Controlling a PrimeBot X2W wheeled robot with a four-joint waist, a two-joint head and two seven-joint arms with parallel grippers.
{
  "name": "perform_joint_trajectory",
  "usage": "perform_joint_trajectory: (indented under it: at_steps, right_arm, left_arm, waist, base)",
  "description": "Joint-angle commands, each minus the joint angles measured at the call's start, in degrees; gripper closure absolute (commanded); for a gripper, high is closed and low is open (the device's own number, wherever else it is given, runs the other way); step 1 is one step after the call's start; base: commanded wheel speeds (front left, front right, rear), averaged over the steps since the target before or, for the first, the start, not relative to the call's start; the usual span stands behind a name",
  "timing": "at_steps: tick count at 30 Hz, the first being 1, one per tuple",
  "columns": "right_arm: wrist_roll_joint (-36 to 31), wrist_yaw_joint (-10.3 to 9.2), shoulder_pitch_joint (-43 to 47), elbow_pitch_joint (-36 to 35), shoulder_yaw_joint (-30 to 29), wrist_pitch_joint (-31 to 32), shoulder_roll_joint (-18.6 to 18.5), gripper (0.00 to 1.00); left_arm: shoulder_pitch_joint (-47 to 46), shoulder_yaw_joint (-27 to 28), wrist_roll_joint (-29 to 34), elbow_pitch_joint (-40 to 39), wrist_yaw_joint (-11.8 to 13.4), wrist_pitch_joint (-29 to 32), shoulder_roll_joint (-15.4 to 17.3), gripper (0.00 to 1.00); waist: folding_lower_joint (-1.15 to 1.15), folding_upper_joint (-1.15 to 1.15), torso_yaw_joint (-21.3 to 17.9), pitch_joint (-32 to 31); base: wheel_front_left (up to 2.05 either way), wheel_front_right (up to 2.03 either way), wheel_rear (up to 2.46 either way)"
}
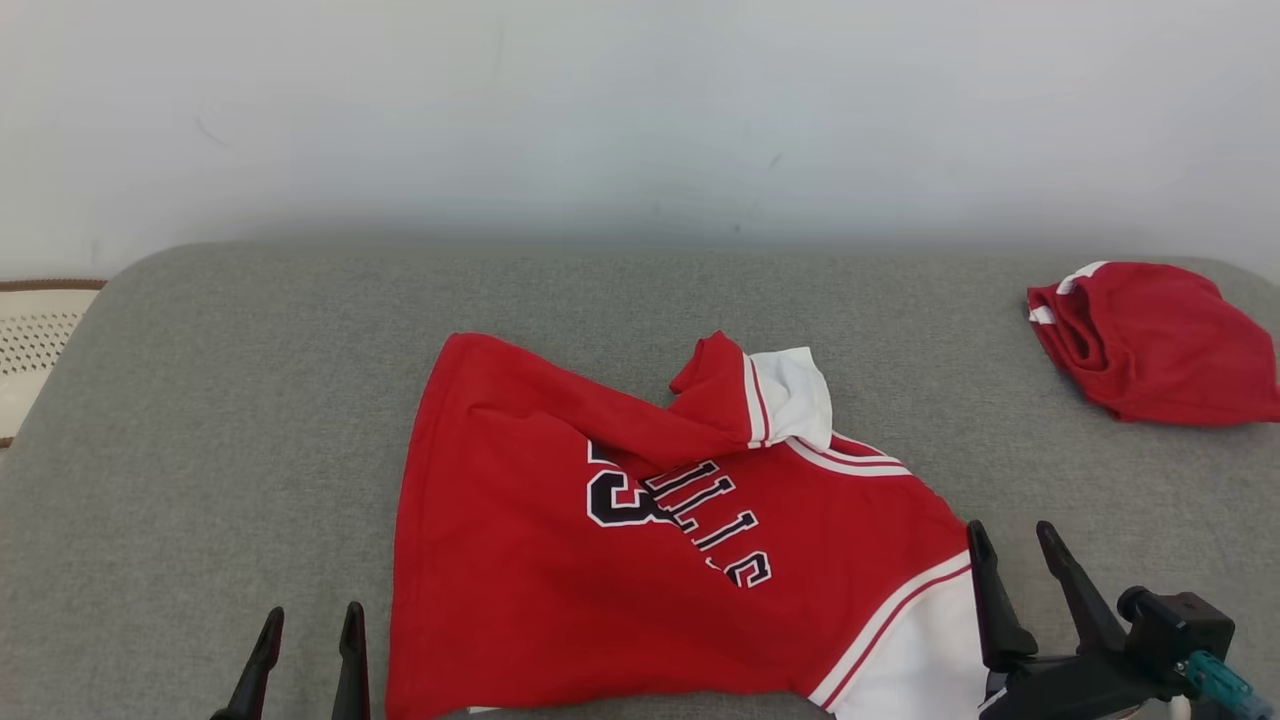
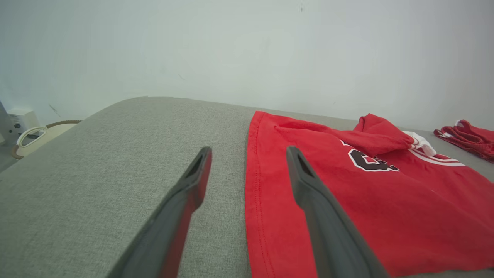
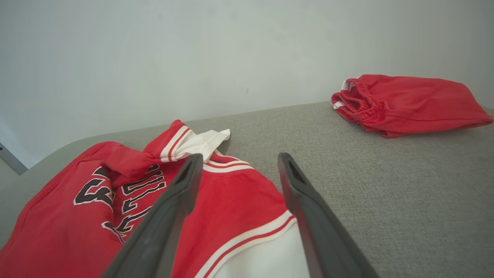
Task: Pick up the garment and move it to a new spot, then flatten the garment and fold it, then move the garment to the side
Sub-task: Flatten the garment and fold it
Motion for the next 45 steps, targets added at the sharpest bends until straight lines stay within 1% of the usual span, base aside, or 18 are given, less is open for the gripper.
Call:
perform_joint_trajectory:
  at_steps: [1,5,12,15,21,25,28,33,45]
  right_arm:
    - [-0.55,-0.04,0.93,-0.08,-0.16,-0.68,0.14,0.00]
    - [-1.57,-0.04,1.18,-0.04,-0.79,-1.44,0.37,0.00]
    - [-2.89,-0.04,1.99,-0.01,-1.17,-1.95,0.62,0.00]
    - [-3.42,-0.04,2.35,0.09,-1.67,-2.29,0.91,0.00]
    - [-4.48,-0.04,3.00,0.17,-1.95,-2.53,1.76,0.00]
    - [-4.85,-0.04,2.66,0.11,-1.70,-2.78,2.18,0.00]
    - [-5.10,-0.04,2.51,0.08,-1.85,-2.87,2.13,0.00]
    - [-5.30,-0.05,2.45,0.00,-2.28,-3.03,2.15,0.00]
    - [-5.62,-0.05,2.48,0.40,-2.64,-3.39,2.44,0.00]
  left_arm:
    - [0.90,0.87,0.58,-0.51,-0.03,-0.33,-0.13,0.00]
    - [0.53,2.54,1.36,-1.29,-0.45,-0.34,-0.87,0.00]
    - [0.44,3.66,2.19,-1.96,-0.47,-0.34,-1.59,0.00]
    - [0.46,3.52,2.82,-1.56,-0.99,-0.34,-1.82,0.00]
    - [0.04,2.95,4.44,-0.14,-3.03,-0.35,-1.95,0.00]
    - [-0.23,2.84,5.25,0.48,-3.60,-0.35,-2.04,0.00]
    - [-0.20,2.27,5.88,0.87,-4.47,-0.35,-1.82,0.00]
    - [-0.02,2.54,6.33,0.51,-4.74,-0.35,-1.84,0.00]
    - [0.50,2.76,5.81,0.15,-4.51,-0.35,-2.19,0.00]
  waist:
    - [0.00,0.00,-0.50,-0.40]
    - [0.00,0.00,-1.28,-0.80]
    - [0.00,0.00,-2.43,-1.16]
    - [0.00,0.00,-2.84,-1.28]
    - [0.00,0.00,-3.40,-1.28]
    - [0.00,0.00,-3.65,-1.32]
    - [0.00,0.00,-3.69,-1.32]
    - [0.00,0.00,-3.84,-1.36]
    - [0.00,0.00,-4.43,-1.50]
  base:
    - [0.00,0.00,0.00]
    - [0.00,0.00,0.00]
    - [0.00,0.00,0.00]
    - [0.00,0.00,0.00]
    - [0.00,0.00,0.00]
    - [0.00,0.00,0.00]
    - [0.00,0.00,0.00]
    - [0.00,0.00,0.00]
    - [0.00,0.00,0.00]
